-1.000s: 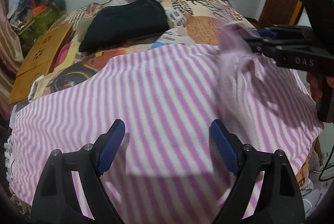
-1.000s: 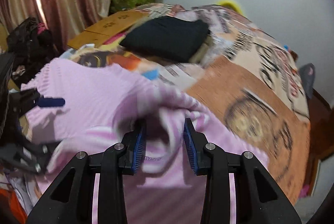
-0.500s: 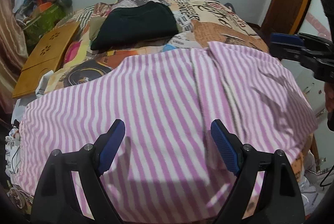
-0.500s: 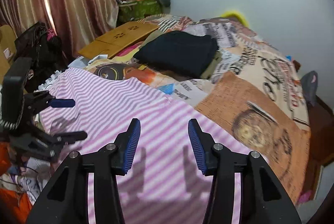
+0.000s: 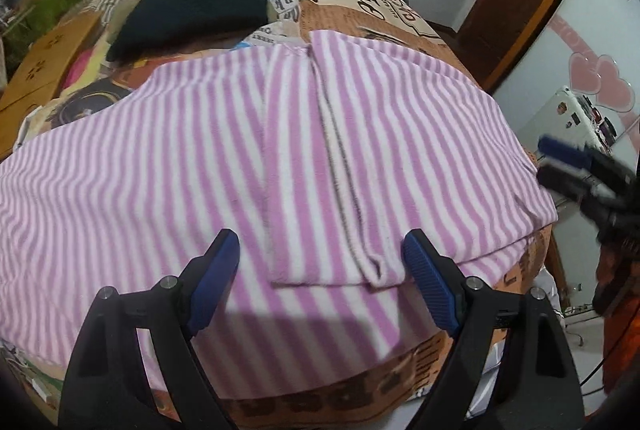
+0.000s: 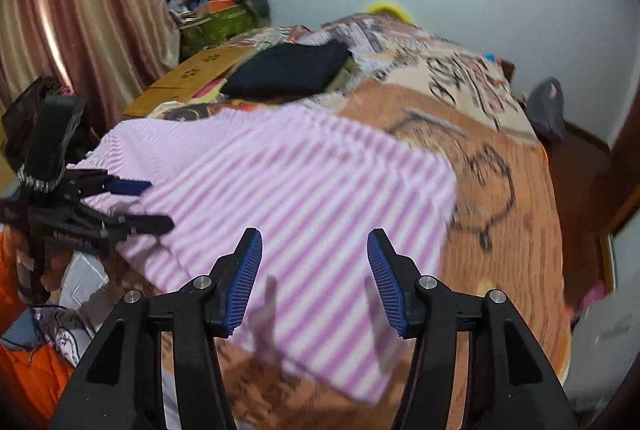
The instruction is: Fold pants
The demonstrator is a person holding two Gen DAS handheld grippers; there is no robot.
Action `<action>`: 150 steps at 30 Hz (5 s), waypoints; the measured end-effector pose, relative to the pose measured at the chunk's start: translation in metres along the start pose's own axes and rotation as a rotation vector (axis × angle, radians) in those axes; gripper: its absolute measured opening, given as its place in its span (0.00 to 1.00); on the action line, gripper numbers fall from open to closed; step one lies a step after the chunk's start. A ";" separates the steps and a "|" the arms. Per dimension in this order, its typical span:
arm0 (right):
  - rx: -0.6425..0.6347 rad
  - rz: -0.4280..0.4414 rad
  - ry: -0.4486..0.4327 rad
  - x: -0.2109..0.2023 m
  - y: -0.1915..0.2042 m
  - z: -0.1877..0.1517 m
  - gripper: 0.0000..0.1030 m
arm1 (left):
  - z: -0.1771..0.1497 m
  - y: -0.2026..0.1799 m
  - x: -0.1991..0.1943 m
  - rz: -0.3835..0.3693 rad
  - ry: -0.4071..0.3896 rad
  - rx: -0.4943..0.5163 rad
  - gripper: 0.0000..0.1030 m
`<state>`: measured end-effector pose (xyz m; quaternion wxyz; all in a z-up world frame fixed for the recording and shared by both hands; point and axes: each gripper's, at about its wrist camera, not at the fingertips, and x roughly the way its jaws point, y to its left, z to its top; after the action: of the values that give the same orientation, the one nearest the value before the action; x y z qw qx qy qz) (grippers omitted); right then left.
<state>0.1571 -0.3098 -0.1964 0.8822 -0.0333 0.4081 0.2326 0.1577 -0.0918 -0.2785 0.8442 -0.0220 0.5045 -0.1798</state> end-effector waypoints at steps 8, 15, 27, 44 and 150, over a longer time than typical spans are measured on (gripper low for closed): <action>0.101 -0.066 0.019 -0.005 -0.021 -0.034 0.50 | 0.008 -0.023 0.000 0.010 -0.020 0.062 0.29; 0.142 -0.070 -0.024 -0.019 -0.030 -0.041 0.50 | 0.007 -0.029 -0.018 0.042 -0.045 0.078 0.09; 0.156 -0.045 -0.079 -0.032 -0.032 -0.048 0.50 | -0.004 -0.043 -0.068 0.056 -0.082 0.113 0.04; 0.056 -0.054 0.038 -0.001 -0.015 -0.065 0.54 | -0.038 0.002 -0.031 0.118 0.023 0.001 0.04; 0.153 0.036 0.001 0.072 -0.120 0.040 0.42 | 0.048 0.009 0.015 0.002 0.118 0.003 0.39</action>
<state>0.2782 -0.3785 -0.2386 0.8776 0.0417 0.4255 0.2166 0.2079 -0.0955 -0.2695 0.8133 -0.0094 0.5529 -0.1809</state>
